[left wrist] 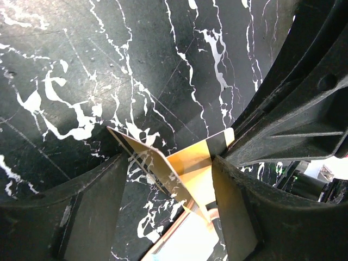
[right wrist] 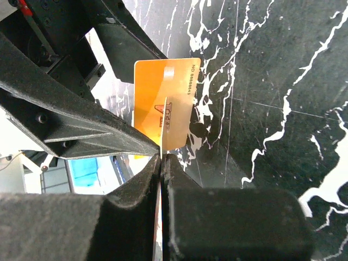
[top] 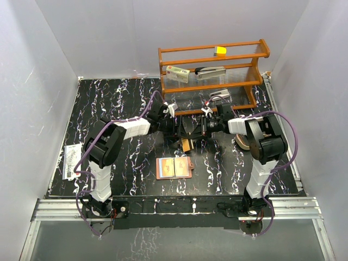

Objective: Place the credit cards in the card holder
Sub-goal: Pick up the credit card from the center of the board.

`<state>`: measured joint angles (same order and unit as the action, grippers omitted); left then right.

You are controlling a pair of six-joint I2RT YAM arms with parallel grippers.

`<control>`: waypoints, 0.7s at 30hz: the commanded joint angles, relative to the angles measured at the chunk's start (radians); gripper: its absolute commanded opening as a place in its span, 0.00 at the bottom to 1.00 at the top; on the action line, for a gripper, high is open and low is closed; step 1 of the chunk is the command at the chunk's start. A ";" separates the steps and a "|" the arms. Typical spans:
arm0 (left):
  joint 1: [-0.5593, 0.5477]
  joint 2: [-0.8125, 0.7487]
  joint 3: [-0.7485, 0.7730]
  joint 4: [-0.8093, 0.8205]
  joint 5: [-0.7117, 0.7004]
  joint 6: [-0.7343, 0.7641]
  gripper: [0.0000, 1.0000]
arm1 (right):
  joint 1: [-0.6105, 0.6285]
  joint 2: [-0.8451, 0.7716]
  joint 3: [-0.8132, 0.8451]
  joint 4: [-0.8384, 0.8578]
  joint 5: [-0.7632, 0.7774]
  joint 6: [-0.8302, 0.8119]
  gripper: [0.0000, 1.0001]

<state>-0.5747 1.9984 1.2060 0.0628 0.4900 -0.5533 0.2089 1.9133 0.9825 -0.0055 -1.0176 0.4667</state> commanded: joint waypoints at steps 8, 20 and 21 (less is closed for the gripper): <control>0.031 -0.032 -0.068 -0.161 -0.078 0.036 0.56 | 0.022 0.005 -0.004 0.074 -0.009 0.033 0.00; 0.046 -0.097 -0.127 -0.146 -0.107 0.028 0.09 | 0.021 -0.007 0.000 0.000 0.041 -0.031 0.00; 0.048 -0.101 -0.128 -0.146 -0.108 0.027 0.05 | 0.023 -0.014 0.005 -0.017 0.048 -0.040 0.00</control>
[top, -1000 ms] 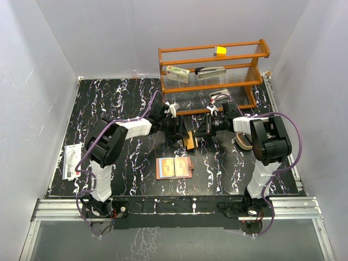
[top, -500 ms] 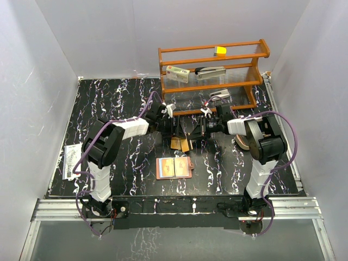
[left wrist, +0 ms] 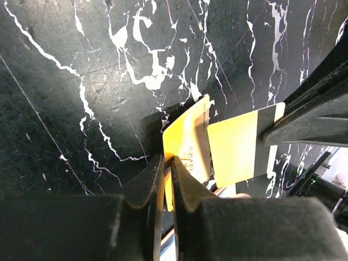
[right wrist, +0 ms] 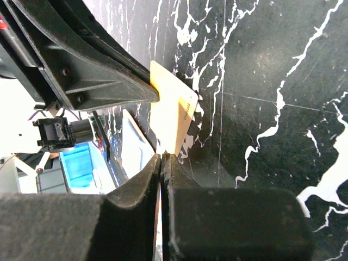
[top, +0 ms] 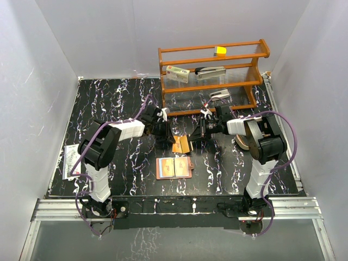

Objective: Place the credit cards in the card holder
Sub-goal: Pick up the credit card from the center of the board.

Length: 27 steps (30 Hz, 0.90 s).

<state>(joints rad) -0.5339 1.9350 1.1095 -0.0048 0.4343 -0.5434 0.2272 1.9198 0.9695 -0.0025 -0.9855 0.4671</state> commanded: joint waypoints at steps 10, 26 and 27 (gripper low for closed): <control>0.022 -0.087 -0.071 -0.003 0.015 -0.031 0.00 | 0.001 -0.082 0.030 -0.118 0.085 -0.097 0.00; 0.027 -0.187 -0.110 0.064 0.055 -0.106 0.00 | -0.010 -0.187 0.018 -0.163 0.151 -0.092 0.00; 0.028 -0.196 -0.115 0.073 0.059 -0.112 0.00 | -0.013 -0.208 0.017 -0.168 0.161 -0.090 0.00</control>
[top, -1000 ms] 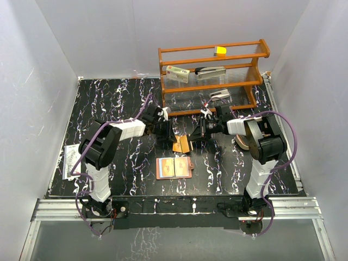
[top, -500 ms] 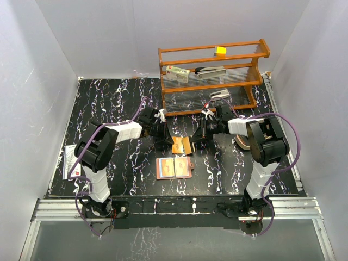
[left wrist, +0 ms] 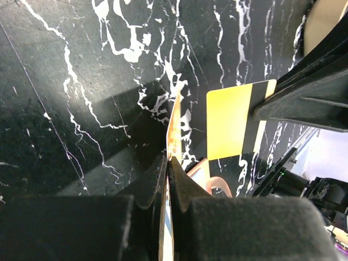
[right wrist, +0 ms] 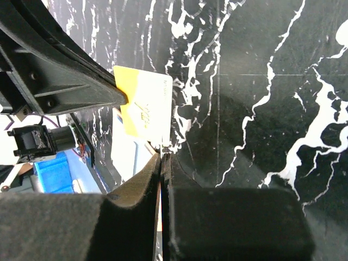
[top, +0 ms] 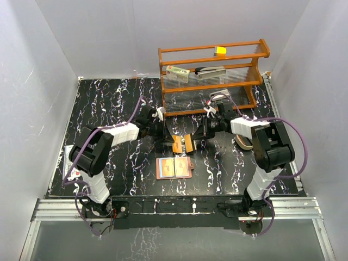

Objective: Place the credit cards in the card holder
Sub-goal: Pick up the credit card from the center of the board, then insert the credit card into the card holder.

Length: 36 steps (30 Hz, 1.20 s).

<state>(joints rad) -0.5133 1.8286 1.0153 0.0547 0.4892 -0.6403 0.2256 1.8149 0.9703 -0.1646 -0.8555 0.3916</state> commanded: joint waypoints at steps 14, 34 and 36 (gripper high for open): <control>0.020 -0.190 -0.035 -0.049 0.075 -0.057 0.00 | -0.022 -0.315 0.001 -0.134 0.104 -0.024 0.00; 0.022 -0.406 -0.285 -0.129 0.143 -0.108 0.00 | 0.221 -0.472 -0.180 -0.111 0.248 0.086 0.00; 0.021 -0.405 -0.315 -0.097 0.159 -0.127 0.00 | 0.231 -0.451 -0.185 -0.105 0.251 0.084 0.00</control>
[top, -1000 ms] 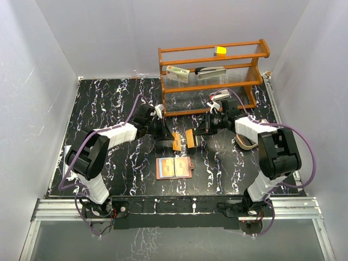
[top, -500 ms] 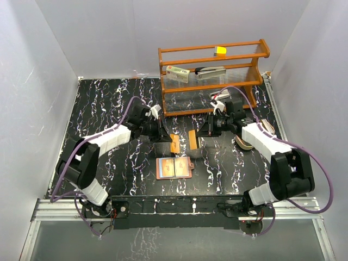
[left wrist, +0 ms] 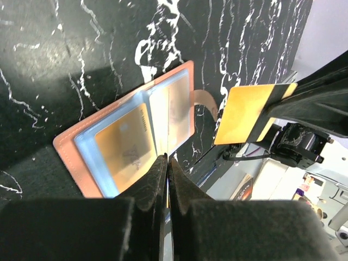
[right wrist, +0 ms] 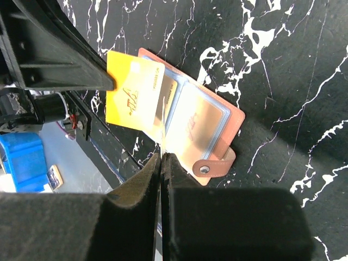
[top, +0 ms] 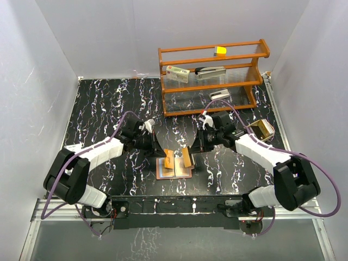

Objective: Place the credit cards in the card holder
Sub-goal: Insert the credit card into the card holder.

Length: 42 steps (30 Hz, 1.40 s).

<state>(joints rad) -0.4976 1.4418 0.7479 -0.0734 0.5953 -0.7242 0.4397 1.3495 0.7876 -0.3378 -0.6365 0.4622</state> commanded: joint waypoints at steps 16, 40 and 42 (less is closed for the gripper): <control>0.003 0.032 -0.150 0.174 0.049 -0.081 0.00 | 0.051 0.095 -0.097 0.116 0.119 -0.009 0.00; -0.009 0.059 -0.170 0.206 0.046 -0.080 0.00 | 0.051 0.110 -0.142 0.145 0.151 -0.025 0.00; -0.009 0.058 -0.171 0.206 0.049 -0.081 0.00 | 0.051 0.108 -0.144 0.145 0.153 -0.025 0.00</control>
<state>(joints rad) -0.5014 1.5005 0.5880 0.1280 0.6281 -0.8108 0.4870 1.4620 0.6579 -0.2104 -0.5293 0.4690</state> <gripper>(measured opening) 0.010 0.008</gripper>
